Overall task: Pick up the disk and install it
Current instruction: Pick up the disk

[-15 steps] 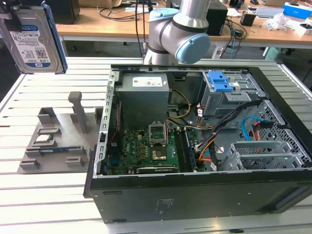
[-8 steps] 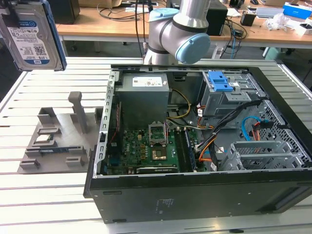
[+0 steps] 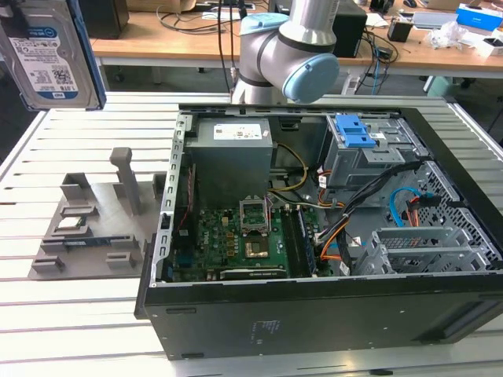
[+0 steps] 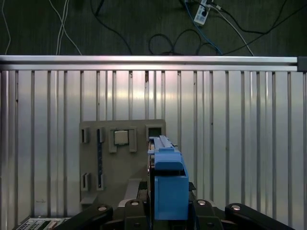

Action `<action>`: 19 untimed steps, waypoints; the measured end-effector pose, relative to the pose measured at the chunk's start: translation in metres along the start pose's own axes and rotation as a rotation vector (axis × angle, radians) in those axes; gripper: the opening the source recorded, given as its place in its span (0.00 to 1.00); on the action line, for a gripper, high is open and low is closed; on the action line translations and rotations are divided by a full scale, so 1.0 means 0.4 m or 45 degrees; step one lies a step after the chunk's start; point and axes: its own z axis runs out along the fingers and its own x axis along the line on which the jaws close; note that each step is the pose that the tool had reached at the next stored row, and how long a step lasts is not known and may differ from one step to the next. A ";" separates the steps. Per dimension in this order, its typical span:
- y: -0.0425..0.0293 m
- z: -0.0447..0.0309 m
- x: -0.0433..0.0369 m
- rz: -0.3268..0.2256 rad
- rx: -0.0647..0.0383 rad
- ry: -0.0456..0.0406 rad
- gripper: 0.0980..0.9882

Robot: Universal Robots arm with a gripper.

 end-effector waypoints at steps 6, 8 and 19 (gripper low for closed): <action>0.000 -0.014 0.000 0.000 0.000 0.000 0.30; 0.000 -0.020 0.000 0.000 0.000 0.000 0.30; 0.000 -0.047 0.000 0.000 0.000 0.000 0.30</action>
